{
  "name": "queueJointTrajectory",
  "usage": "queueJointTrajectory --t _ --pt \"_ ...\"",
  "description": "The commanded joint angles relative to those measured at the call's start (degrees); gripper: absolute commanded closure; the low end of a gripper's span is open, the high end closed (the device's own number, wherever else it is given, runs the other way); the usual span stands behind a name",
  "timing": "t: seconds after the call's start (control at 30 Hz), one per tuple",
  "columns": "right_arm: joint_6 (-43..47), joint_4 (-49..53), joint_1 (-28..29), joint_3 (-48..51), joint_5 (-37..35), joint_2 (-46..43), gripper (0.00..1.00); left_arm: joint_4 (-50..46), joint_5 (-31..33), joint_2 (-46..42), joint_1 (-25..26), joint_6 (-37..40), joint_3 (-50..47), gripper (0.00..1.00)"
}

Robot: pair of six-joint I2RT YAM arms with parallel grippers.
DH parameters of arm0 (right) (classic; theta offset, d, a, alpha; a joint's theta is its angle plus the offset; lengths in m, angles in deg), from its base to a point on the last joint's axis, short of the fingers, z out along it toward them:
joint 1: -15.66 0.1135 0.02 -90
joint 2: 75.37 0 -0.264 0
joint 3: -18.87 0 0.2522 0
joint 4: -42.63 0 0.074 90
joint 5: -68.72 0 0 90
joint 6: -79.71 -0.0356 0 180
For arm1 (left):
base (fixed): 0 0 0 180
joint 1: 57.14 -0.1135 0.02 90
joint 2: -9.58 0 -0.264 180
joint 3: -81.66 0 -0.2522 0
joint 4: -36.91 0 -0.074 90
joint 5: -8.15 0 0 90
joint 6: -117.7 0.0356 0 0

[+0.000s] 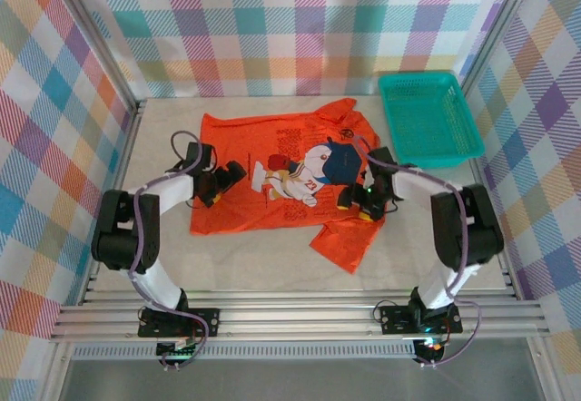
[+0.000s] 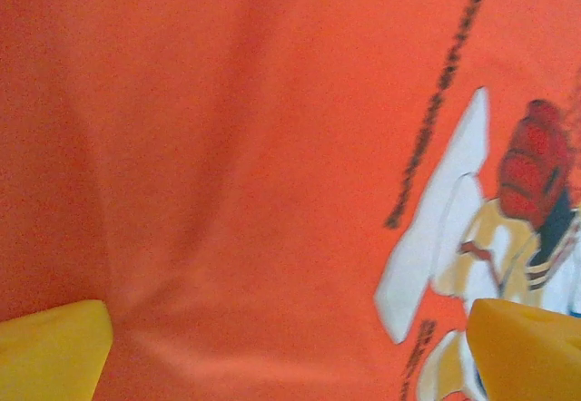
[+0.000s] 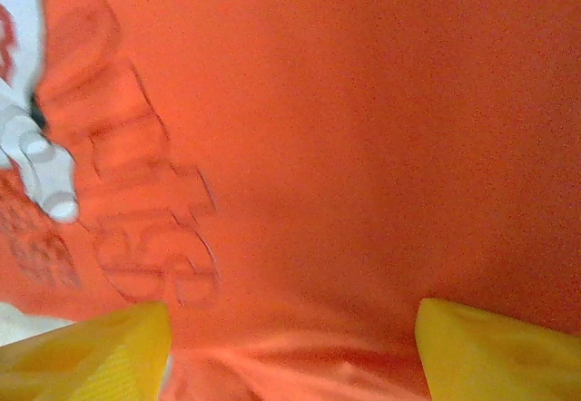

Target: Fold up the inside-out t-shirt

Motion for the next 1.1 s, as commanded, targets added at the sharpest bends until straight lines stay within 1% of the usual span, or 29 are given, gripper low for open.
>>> queueJointTrajectory --t 0.0,0.1,0.17,0.3,0.37,0.4,0.43,0.53,0.6,0.67,0.7,0.8,0.9,0.97,1.07 --pt "-3.21 -1.90 -0.07 6.11 -0.87 -6.28 0.29 -6.58 4.28 -4.56 -0.43 1.49 -4.26 0.00" --pt "-3.42 0.66 -0.02 10.52 -2.27 -11.88 0.29 -8.42 5.88 -9.31 -0.43 1.94 -7.05 0.00" --pt "-2.41 1.91 0.02 11.47 -3.38 -15.56 0.29 -10.49 7.50 -12.09 -0.70 2.83 -6.73 0.00" --pt "0.78 7.17 0.01 7.33 -5.13 -18.93 0.29 -17.22 9.25 -17.32 -2.36 4.50 -2.28 0.00" --pt "1.24 10.34 0.20 5.89 -4.86 -20.53 0.31 -22.24 10.53 -20.30 -3.63 4.91 -0.04 0.00" --pt "1.04 11.35 0.33 6.18 -4.74 -21.44 0.33 -24.20 10.93 -21.68 -4.09 4.95 0.06 0.04" --pt "0.57 11.97 0.48 6.97 -4.66 -22.78 0.36 -26.15 11.48 -23.34 -4.51 4.92 -0.39 0.11" --pt "-1.65 12.43 1.16 11.81 -3.50 -27.39 0.46 -29.91 12.34 -28.12 -5.80 3.82 -4.81 0.35" --pt "-2.75 12.90 2.32 14.43 -2.74 -29.83 0.47 -31.47 12.38 -31.27 -7.00 2.93 -8.29 0.44" --pt "-3.79 13.15 4.01 16.53 -2.21 -31.45 0.47 -31.77 10.91 -33.68 -8.40 2.25 -11.89 0.51" --pt "-4.24 13.15 4.90 17.21 -2.10 -31.67 0.47 -31.55 10.19 -34.42 -8.89 1.87 -13.19 0.52" --pt "-6.24 12.06 8.76 19.05 -2.52 -31.38 0.47 -30.40 8.74 -34.62 -9.80 1.16 -16.05 0.52" --pt "-8.84 9.56 12.07 20.90 -2.88 -30.24 0.46 -29.61 9.33 -33.08 -10.19 0.83 -17.04 0.52" --pt "-10.44 7.33 14.13 21.99 -3.05 -29.26 0.45 -28.63 10.11 -31.63 -10.36 0.48 -17.41 0.49" --pt "-11.52 4.56 15.99 22.08 -3.25 -26.66 0.43 -26.40 10.40 -29.78 -10.57 0.08 -18.37 0.49"
